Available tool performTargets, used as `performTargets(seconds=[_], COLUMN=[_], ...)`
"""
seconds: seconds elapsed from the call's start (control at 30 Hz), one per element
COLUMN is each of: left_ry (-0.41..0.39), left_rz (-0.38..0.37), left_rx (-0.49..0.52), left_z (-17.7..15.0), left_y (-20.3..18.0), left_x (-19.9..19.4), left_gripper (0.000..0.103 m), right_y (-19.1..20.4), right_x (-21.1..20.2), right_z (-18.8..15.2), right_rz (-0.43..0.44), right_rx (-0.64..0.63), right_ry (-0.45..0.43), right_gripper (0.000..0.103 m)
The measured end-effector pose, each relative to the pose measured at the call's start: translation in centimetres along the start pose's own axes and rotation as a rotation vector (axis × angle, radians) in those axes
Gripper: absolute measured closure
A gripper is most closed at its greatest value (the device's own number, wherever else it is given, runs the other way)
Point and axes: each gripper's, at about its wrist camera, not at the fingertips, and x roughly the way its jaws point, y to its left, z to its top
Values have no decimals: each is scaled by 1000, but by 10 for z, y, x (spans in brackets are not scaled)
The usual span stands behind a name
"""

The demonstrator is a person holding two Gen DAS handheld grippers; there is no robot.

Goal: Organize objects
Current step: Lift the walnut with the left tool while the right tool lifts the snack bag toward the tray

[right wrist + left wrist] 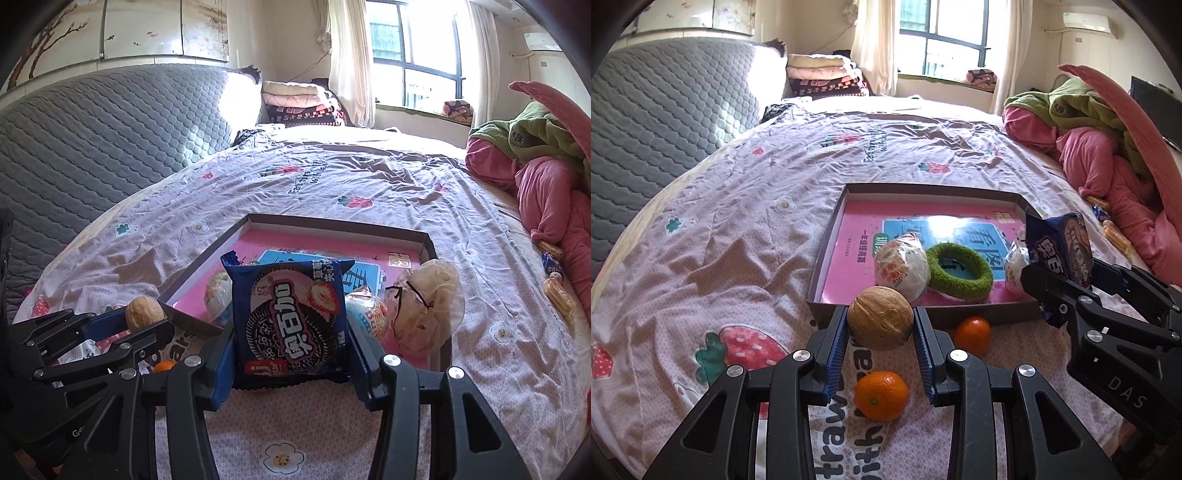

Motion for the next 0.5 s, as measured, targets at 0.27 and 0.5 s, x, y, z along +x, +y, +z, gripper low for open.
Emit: performTargets(seconds=[0.27, 0.5], left_ry=[-1, -17], left_rz=[9, 13], left_rx=[-11, -16], left_z=[6, 13], left_y=[7, 10], left_x=[4, 7], left_gripper=[68, 68], right_y=[-4, -4], right_x=[0, -2], right_z=[7, 13], right_rz=[-8, -12], right_rx=[20, 23], right_ry=[-15, -32], right_gripper=[51, 51])
